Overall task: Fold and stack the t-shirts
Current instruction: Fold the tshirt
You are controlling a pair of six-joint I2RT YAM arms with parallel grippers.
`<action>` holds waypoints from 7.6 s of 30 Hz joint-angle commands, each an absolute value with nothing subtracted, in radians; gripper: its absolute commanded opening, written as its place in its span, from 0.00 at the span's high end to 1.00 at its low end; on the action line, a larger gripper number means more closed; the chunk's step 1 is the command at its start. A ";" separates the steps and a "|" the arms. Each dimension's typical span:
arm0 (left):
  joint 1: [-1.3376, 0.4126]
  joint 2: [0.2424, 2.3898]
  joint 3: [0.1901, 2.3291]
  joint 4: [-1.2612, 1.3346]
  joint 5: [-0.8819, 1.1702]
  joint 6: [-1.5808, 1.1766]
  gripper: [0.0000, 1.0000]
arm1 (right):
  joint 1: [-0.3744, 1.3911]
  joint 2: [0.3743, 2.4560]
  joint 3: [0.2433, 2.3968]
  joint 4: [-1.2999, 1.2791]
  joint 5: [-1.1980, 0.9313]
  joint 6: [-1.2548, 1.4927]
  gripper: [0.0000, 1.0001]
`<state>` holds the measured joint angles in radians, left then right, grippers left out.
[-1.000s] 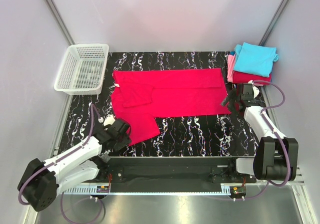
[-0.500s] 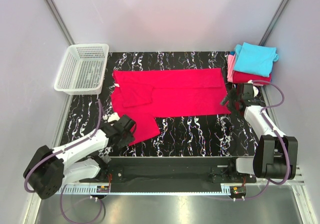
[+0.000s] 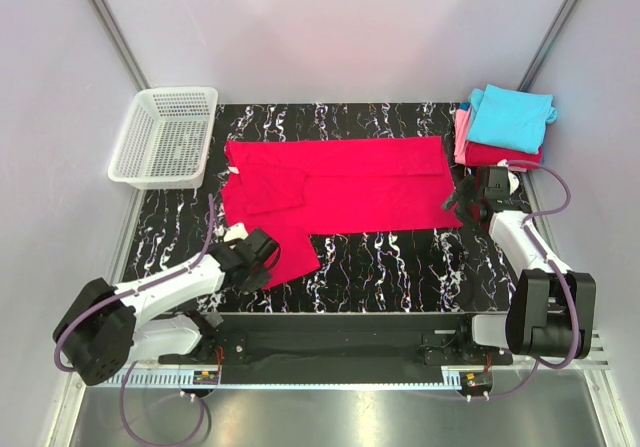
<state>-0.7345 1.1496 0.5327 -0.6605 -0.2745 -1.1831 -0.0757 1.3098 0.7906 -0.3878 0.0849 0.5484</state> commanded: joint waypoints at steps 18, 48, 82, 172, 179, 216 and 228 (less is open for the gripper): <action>-0.753 1.015 0.692 -0.836 -0.411 -1.163 1.00 | -0.153 1.523 0.857 -0.417 0.040 0.655 0.40; -0.753 0.878 0.695 -0.945 -0.442 -1.206 1.00 | -0.202 1.514 0.798 -0.402 0.035 0.672 1.00; -0.724 0.925 0.972 -1.111 -0.704 -1.170 1.00 | -0.204 1.439 0.930 -0.476 0.078 0.676 1.00; -0.212 1.744 1.445 -0.675 -0.338 -0.727 0.41 | -0.020 1.982 1.398 -0.383 -0.411 0.534 0.78; -0.320 1.637 1.229 -0.635 -0.141 -0.735 0.61 | 0.025 1.979 1.342 -0.383 -0.399 0.537 0.78; -0.399 1.761 1.190 -0.505 -0.267 -0.749 0.85 | 0.025 1.982 1.305 -0.385 -0.402 0.529 0.82; -0.399 1.690 1.282 -0.526 -0.284 -0.721 1.00 | 0.026 1.985 1.301 -0.385 -0.406 0.528 0.83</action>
<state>-0.3958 1.7550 1.1999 -0.5480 -0.2409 -0.7433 0.0250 2.0113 1.2972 -0.3889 -0.4053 0.5423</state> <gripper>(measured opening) 0.014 0.174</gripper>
